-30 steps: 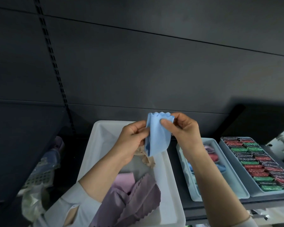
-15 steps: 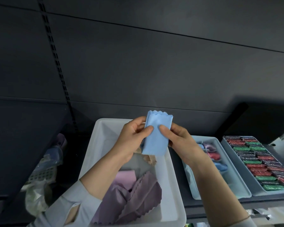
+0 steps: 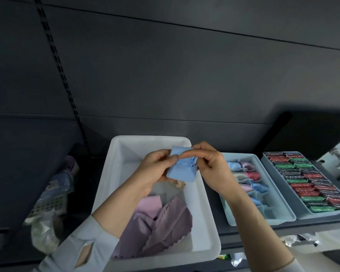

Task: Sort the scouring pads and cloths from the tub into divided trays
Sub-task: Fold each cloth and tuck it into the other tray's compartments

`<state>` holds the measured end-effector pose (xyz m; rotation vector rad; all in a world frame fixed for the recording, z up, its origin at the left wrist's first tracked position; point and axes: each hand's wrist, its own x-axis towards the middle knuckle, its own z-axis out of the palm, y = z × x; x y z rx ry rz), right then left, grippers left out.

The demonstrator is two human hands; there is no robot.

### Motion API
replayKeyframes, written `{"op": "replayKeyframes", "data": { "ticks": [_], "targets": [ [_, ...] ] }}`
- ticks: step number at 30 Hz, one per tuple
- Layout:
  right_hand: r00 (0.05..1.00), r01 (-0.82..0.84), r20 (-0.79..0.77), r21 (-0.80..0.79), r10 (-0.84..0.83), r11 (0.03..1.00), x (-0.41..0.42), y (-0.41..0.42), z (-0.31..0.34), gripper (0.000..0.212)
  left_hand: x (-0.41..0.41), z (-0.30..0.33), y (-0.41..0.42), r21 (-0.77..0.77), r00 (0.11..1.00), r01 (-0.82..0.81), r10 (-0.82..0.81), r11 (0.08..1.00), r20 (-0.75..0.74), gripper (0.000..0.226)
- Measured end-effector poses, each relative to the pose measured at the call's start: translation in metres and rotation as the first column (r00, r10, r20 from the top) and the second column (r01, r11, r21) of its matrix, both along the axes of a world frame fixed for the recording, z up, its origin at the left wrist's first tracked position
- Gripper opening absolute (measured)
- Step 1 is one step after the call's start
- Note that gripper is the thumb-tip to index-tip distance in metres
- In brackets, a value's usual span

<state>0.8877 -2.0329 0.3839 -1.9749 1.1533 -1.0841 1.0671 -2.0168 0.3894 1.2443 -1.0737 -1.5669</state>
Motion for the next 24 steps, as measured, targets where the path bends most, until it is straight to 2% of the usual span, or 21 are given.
{"op": "replayKeyframes", "data": {
  "ticks": [3,6,8,14,17,19,21,24],
  "targets": [
    [0.982,-0.046,0.186,0.171,0.013,0.984,-0.003,0.010,0.003,0.057,-0.003,-0.005,0.003,-0.039,0.998,-0.056,0.055,0.998,-0.016,0.019],
    [0.932,-0.090,0.360,0.370,-0.053,0.925,-0.004,0.022,0.003,0.026,-0.006,-0.010,0.004,-0.073,0.995,-0.100,0.099,0.992,-0.025,0.018],
    [0.925,-0.103,0.369,0.477,-0.092,0.873,-0.006,0.026,-0.003,0.031,-0.010,-0.014,0.007,-0.103,0.996,-0.085,0.084,0.991,-0.021,0.016],
    [0.875,-0.094,0.468,0.417,-0.125,0.904,-0.024,0.036,-0.021,0.026,-0.028,-0.024,0.013,-0.082,0.999,-0.052,0.051,0.995,-0.019,0.019],
    [0.892,-0.081,0.441,0.369,-0.097,0.926,-0.044,0.037,-0.034,0.032,-0.046,-0.026,0.015,0.036,0.990,-0.026,0.031,0.999,-0.139,0.023],
    [0.900,-0.049,0.418,0.371,-0.120,0.927,-0.060,0.038,-0.042,0.041,-0.062,-0.031,0.018,0.051,0.987,-0.036,0.043,0.998,-0.155,0.019],
    [0.894,-0.032,0.415,0.434,-0.169,0.900,-0.078,0.041,-0.046,0.048,-0.083,-0.040,0.022,0.029,0.993,-0.050,0.053,0.998,-0.107,0.021],
    [0.835,-0.062,0.475,0.583,-0.278,0.810,-0.111,0.049,-0.048,0.042,-0.119,-0.052,0.030,-0.009,0.998,-0.053,0.053,0.999,-0.022,0.026]
  ]
}}
